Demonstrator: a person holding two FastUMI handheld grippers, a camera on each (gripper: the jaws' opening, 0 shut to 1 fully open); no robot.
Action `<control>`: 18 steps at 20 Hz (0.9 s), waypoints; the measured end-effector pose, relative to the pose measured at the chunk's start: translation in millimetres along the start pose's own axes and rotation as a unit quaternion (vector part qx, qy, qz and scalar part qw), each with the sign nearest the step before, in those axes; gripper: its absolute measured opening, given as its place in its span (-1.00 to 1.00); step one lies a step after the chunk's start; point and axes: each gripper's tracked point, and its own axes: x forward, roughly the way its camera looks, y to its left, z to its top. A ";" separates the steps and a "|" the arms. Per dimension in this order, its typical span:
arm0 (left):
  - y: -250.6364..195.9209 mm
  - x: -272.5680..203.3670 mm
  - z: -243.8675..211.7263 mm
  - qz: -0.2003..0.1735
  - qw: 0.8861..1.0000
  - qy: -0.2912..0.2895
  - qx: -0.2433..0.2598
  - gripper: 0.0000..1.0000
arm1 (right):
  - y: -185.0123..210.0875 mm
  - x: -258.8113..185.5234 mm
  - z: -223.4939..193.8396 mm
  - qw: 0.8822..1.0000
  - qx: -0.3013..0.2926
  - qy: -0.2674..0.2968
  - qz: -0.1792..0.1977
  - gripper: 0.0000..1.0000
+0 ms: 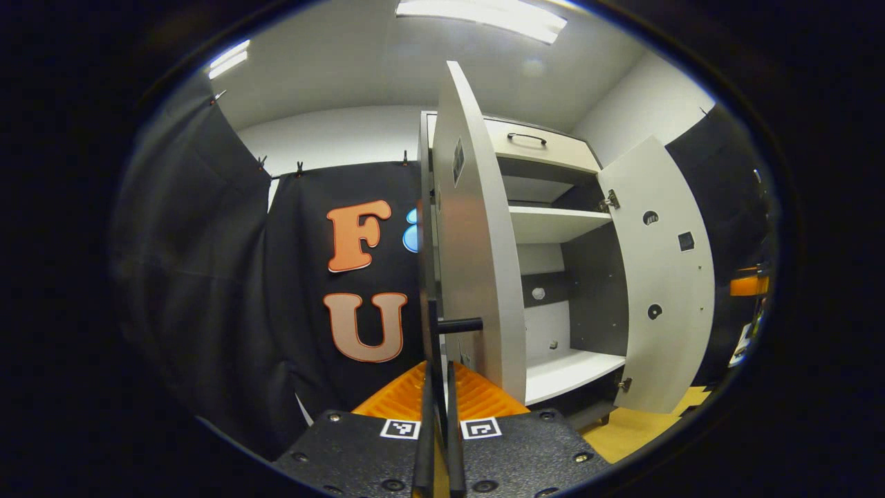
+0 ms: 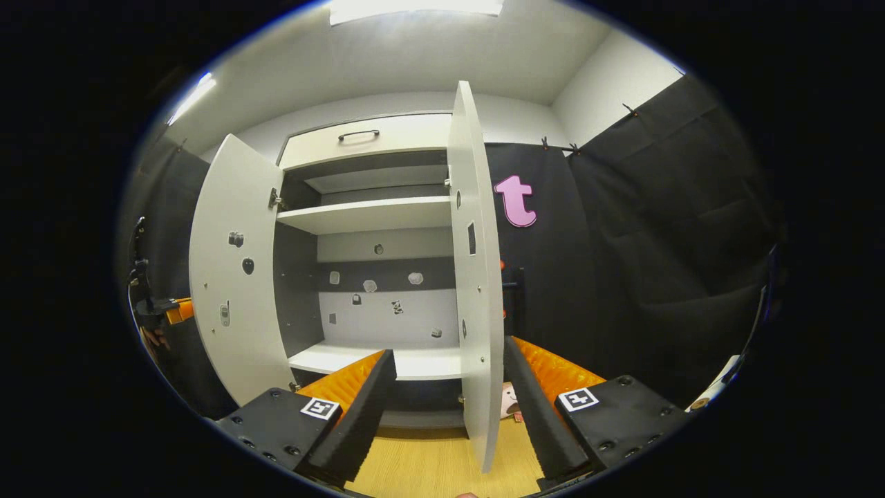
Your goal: Open the right door of the double-door shoe cabinet with the right hand, and open the left door with the left hand.
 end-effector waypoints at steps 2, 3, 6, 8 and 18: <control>0.4 -6.7 -1.0 -0.001 1.000 -0.001 -0.009 -0.84 | 1.2 -1.0 0.5 1.000 -0.005 -0.001 0.002 0.98; 2.0 -11.9 -4.3 0.005 1.000 0.008 -0.008 -0.84 | 0.1 -1.6 0.5 1.000 -0.010 -0.001 0.003 0.98; 5.7 -31.0 -8.6 0.029 0.999 0.032 0.008 -0.87 | -11.8 -0.3 3.2 0.999 -0.034 -0.004 -0.001 0.96; -4.7 -37.0 -3.9 0.038 0.999 0.031 0.000 -0.89 | -13.7 -0.3 6.0 0.999 -0.040 -0.009 0.006 0.96; -130.8 -49.3 28.1 -0.028 0.995 -0.029 -0.087 -0.91 | -1.5 -17.6 2.0 0.998 0.009 0.002 0.064 0.97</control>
